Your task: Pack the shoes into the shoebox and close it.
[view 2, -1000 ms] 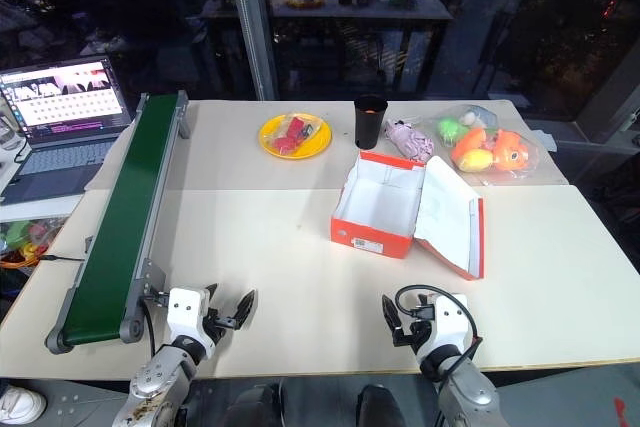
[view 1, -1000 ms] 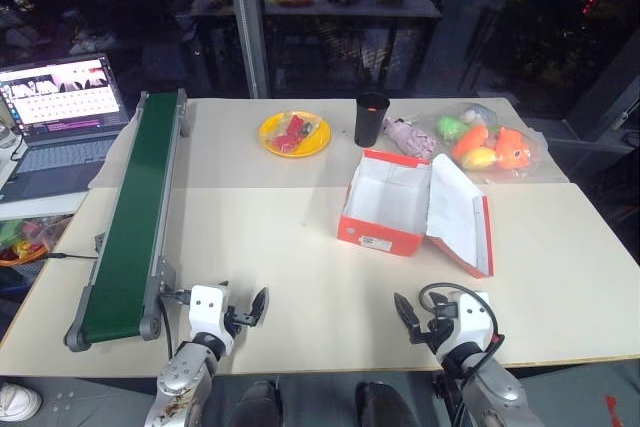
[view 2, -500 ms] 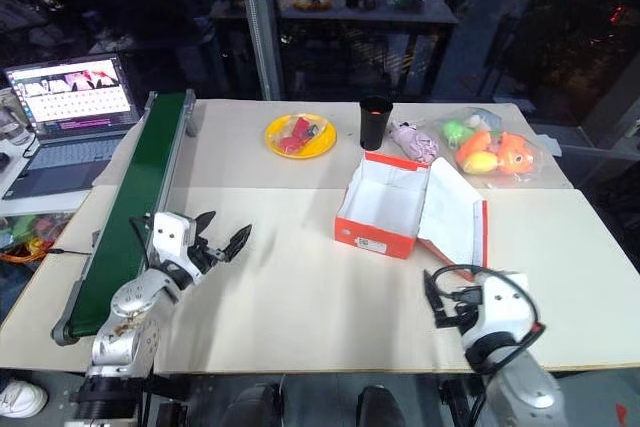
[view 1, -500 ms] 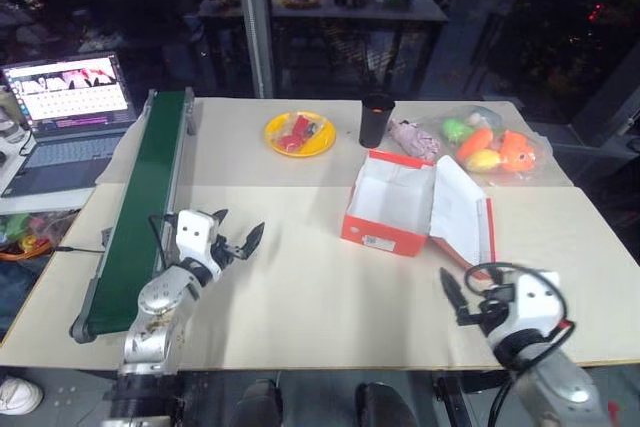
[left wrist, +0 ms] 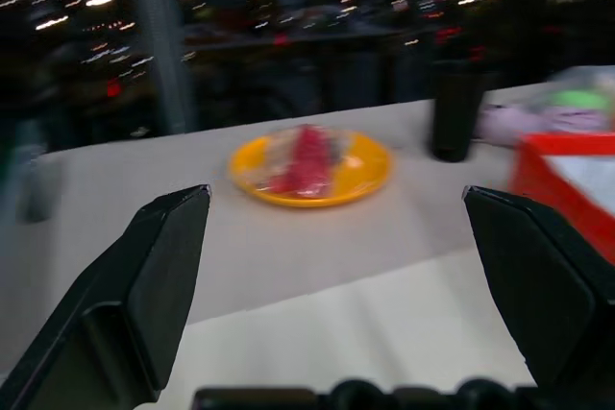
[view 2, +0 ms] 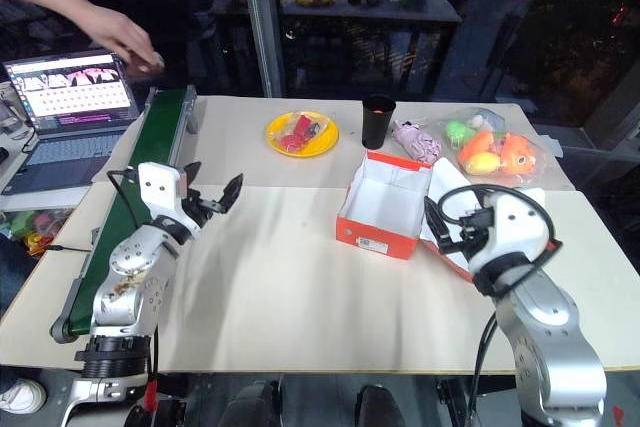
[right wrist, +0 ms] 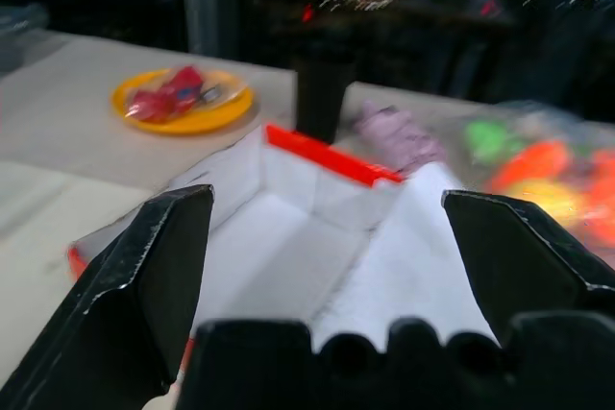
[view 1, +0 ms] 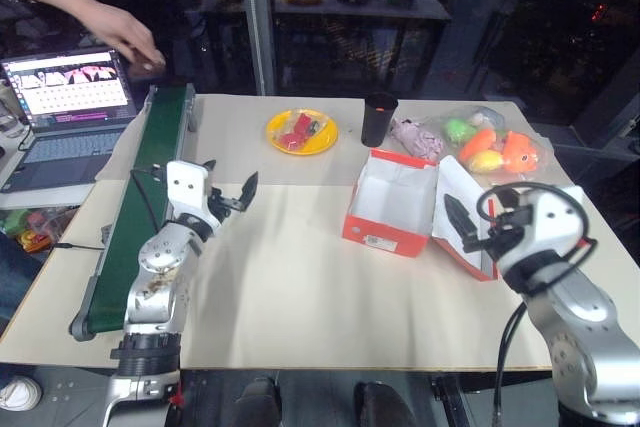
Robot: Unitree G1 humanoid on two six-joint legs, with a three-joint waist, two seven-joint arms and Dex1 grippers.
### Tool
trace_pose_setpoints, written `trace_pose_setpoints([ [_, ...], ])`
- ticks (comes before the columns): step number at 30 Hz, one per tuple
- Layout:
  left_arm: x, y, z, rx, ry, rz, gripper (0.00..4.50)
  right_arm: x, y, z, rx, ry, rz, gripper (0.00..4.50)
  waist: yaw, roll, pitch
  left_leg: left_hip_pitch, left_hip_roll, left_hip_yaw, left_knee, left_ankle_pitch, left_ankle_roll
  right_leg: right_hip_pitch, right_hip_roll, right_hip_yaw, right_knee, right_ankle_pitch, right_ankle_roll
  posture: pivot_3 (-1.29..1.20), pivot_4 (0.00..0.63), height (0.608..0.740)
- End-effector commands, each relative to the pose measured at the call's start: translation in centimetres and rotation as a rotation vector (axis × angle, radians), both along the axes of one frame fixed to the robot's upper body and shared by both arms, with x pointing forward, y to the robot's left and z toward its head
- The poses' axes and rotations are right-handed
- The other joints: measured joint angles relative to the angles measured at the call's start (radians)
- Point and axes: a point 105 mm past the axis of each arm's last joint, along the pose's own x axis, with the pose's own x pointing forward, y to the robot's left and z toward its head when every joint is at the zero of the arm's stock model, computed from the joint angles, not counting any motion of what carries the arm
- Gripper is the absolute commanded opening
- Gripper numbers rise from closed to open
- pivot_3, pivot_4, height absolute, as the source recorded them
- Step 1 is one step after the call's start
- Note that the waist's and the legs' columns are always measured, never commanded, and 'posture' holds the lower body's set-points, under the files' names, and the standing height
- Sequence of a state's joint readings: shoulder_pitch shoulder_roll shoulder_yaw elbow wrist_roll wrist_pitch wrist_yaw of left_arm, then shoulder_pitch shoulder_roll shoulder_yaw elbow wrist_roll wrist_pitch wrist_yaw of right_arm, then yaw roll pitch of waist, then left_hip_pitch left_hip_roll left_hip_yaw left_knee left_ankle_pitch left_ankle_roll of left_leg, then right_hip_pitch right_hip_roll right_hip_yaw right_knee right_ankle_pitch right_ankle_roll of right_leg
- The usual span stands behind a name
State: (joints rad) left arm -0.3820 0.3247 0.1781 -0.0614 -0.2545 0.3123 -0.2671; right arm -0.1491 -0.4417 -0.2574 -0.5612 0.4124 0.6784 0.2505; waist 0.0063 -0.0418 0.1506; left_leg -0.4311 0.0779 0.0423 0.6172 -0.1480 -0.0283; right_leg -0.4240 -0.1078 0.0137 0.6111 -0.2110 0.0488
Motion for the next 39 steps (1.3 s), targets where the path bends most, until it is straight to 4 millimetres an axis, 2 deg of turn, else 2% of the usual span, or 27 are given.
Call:
trace_pose_setpoints([
  [1, -0.4, -0.2, 3.1, 0.008, -0.051, 0.034, 4.5, 1.5, 1.6, 1.5, -0.004, -0.005, 0.098, 4.46, -0.001, 0.0, 0.0, 0.0, 0.0, 0.0, 0.0, 0.002, 0.003, 0.0, 0.0, 0.0, 0.0, 0.0, 0.001, 0.0, 0.15, 0.736],
  [4, -0.5, 0.8, 4.0, 0.014, -0.031, 0.101, 4.5, 2.4, 3.4, 2.1, 0.002, 0.014, 0.207, 4.46, -0.002, -0.001, 0.001, -0.001, 0.0, 0.0, 0.0, 0.002, 0.003, -0.001, 0.001, 0.0, 0.0, -0.001, 0.001, 0.0, 0.15, 0.736],
  [8, -0.7, 2.6, 3.9, 0.024, 0.018, 0.187, 4.5, 3.0, 5.1, 2.3, 0.029, 0.033, 0.291, 4.46, -0.003, -0.001, 0.001, -0.002, 0.0, -0.003, -0.002, 0.002, 0.003, -0.001, 0.003, 0.0, 0.0, 0.0, 0.004, 0.0, 0.15, 0.736],
  [11, -1.0, 4.7, 4.3, 0.048, 0.044, 0.284, 4.5, 3.2, 7.5, 2.4, 0.037, 0.045, 0.423, 4.46, -0.003, -0.002, 0.002, -0.002, 0.0, -0.003, -0.002, 0.002, 0.003, -0.001, 0.003, 0.0, 0.0, 0.0, 0.005, 0.0, 0.15, 0.736],
  [14, -1.2, 6.8, 5.5, 0.058, 0.043, 0.376, 4.5, 3.3, 9.2, 2.5, 0.044, 0.048, 0.505, 4.46, -0.009, -0.003, 0.003, -0.003, 0.0, -0.003, -0.002, 0.002, 0.003, -0.002, 0.003, 0.0, 0.0, 0.0, 0.006, 0.0, 0.15, 0.736],
  [17, -1.2, 8.0, 6.4, 0.06, 0.032, 0.401, 4.5, 3.7, 10.6, 2.6, 0.05, 0.045, 0.556, 4.46, -0.011, -0.004, 0.004, -0.003, 0.001, -0.004, -0.002, 0.002, 0.003, -0.002, 0.004, 0.0, 0.001, 0.0, 0.005, 0.0, 0.15, 0.736],
  [19, -1.2, 8.9, 6.4, 0.054, 0.033, 0.417, 4.5, 3.9, 11.4, 2.7, 0.052, 0.04, 0.578, 4.46, -0.012, -0.004, 0.004, -0.002, 0.001, -0.004, -0.002, 0.002, 0.003, -0.002, 0.004, 0.0, 0.001, 0.0, 0.003, 0.0, 0.15, 0.736],
  [23, -1.4, 12.3, 6.3, 0.068, 0.032, 0.487, 4.5, 3.6, 14.1, 3.2, 0.059, 0.022, 0.685, 4.46, -0.015, -0.004, 0.005, -0.002, 0.001, -0.004, -0.002, 0.002, 0.003, -0.002, 0.005, 0.0, 0.001, 0.003, 0.002, 0.0, 0.15, 0.736],
  [26, -0.7, 14.3, 6.1, 0.061, 0.044, 0.515, 4.5, 3.2, 15.9, 3.3, 0.037, 0.02, 0.762, 4.46, -0.02, -0.004, 0.005, -0.003, 0.003, -0.004, -0.002, 0.002, 0.003, -0.003, 0.006, -0.001, 0.001, 0.006, 0.0, 0.0, 0.15, 0.736],
  [31, 1.3, 15.7, 6.1, 0.062, 0.056, 0.507, 4.5, 3.2, 16.9, 3.3, -0.002, 0.02, 0.803, 4.46, -0.014, -0.004, 0.005, -0.003, 0.006, -0.004, -0.003, 0.002, 0.003, -0.004, 0.01, -0.002, 0.001, 0.006, -0.002, 0.0, 0.15, 0.736],
  [39, 3.7, 16.0, 5.1, 0.059, 0.124, 0.468, 4.5, 3.1, 16.9, 3.2, -0.037, 0.015, 0.81, 4.46, -0.011, -0.004, 0.005, -0.005, 0.006, -0.004, -0.003, 0.002, 0.002, -0.006, 0.01, -0.002, 0.001, 0.007, -0.002, 0.0, 0.15, 0.736],
])
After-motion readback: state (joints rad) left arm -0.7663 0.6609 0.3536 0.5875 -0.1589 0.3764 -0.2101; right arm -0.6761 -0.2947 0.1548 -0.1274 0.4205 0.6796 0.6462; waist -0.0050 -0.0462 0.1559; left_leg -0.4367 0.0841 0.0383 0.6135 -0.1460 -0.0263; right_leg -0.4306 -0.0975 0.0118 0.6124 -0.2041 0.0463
